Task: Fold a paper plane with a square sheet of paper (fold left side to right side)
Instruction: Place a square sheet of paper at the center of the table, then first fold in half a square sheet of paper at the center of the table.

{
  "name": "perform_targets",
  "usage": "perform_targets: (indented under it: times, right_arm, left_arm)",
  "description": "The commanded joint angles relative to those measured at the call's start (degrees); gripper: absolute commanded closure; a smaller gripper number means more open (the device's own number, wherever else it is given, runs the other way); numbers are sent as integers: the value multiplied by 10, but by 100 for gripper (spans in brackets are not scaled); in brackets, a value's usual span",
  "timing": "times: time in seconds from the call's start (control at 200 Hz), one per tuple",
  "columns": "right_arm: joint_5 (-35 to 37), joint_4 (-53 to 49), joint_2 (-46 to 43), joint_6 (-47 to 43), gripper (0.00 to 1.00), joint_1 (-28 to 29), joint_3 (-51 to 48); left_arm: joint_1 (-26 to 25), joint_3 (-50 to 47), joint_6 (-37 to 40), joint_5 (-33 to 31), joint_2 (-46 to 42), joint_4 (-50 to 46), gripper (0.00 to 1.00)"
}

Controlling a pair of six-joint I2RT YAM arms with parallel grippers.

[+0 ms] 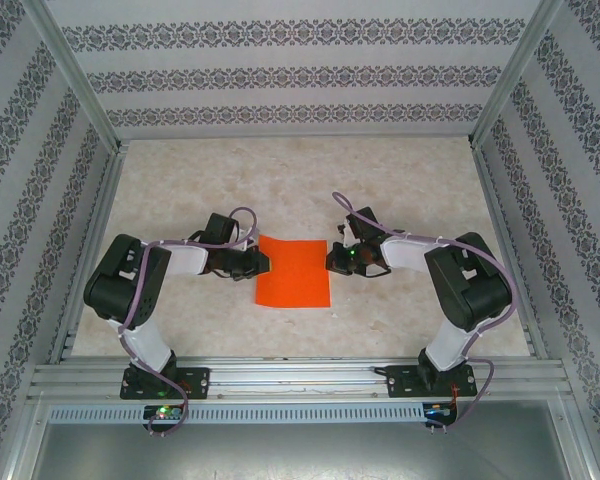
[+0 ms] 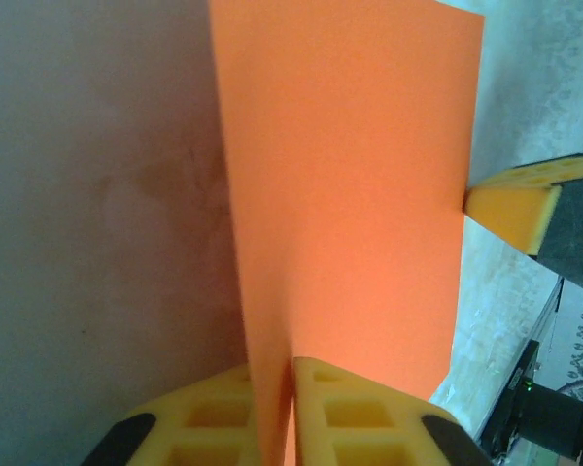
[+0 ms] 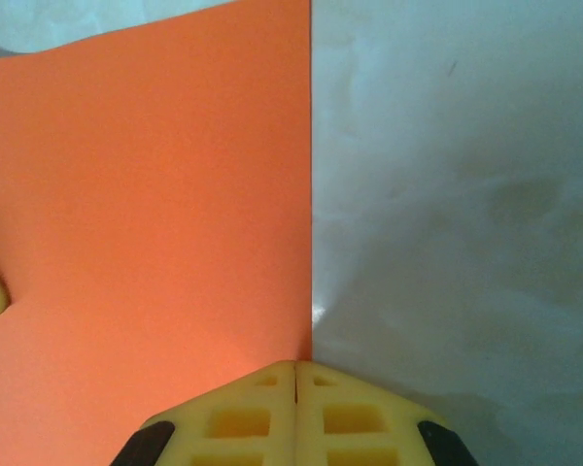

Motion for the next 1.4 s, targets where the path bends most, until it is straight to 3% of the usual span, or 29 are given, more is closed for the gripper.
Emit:
perform_targets:
  times: [0.0, 0.13, 0.455, 0.754, 0.904, 1.129, 1.394]
  right_arm:
    - [27, -36, 18, -20, 100, 9, 8]
    - [38, -44, 24, -25, 100, 12, 9]
    - [45, -48, 34, -29, 100, 18, 14]
    - [39, -42, 33, -27, 100, 23, 17]
    - [30, -28, 29, -22, 100, 24, 12]
    - [17, -12, 22, -15, 100, 24, 8]
    - [2, 10, 9, -1, 100, 23, 5]
  left_arm:
    - [-10, 11, -10, 21, -28, 0, 82]
    - [-15, 15, -23, 33, -49, 4, 75]
    - [-40, 37, -60, 58, -60, 35, 45]
    - [-73, 69, -94, 71, 5, 98, 37]
    - [-84, 80, -95, 70, 32, 104, 40]
    - [-90, 85, -88, 63, 52, 96, 59]
    - [-94, 96, -72, 44, 58, 64, 72]
